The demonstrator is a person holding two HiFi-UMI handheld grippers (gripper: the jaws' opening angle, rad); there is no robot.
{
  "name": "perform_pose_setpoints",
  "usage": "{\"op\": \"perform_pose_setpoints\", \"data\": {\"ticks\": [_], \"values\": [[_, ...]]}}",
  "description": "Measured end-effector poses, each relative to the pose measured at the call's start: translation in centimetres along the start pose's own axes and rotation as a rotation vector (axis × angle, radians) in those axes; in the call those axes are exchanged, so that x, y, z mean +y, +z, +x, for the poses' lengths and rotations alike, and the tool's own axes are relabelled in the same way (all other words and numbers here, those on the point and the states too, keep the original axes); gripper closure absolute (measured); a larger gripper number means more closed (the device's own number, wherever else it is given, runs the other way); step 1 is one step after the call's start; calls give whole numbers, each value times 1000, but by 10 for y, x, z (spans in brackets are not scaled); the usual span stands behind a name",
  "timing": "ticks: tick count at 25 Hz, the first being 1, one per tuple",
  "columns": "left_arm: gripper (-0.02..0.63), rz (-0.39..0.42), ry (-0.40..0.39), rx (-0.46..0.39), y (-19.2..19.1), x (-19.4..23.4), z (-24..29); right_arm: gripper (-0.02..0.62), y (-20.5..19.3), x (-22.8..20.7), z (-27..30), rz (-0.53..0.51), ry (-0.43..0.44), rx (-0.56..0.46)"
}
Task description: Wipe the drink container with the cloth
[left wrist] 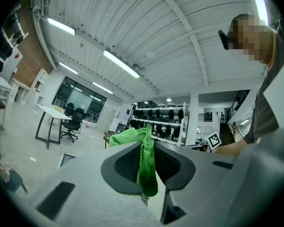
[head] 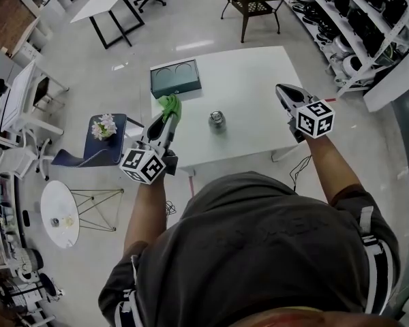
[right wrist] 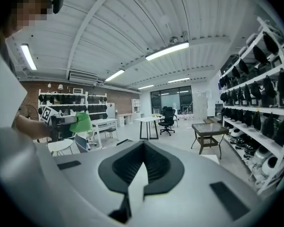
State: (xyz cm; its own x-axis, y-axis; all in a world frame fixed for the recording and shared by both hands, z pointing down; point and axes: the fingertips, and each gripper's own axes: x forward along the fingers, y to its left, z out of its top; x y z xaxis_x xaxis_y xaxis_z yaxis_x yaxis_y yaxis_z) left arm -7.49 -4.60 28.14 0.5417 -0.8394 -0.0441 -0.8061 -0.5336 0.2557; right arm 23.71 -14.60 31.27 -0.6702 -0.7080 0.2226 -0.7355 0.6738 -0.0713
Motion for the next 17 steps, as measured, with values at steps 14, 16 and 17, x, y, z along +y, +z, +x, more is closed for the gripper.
{"op": "perform_pose_setpoints", "data": {"ticks": [14,16,17], "values": [[558,-12,-5,3,-2,1,6,606,-3,-3,6,-32,3,23],[558,-10,-5,3,-2,0,6,606,-4,-4,6,-31,2,25],[558,-9,-5,4,-2,0,6,606,-4,-5,6,-31,1,26]]}}
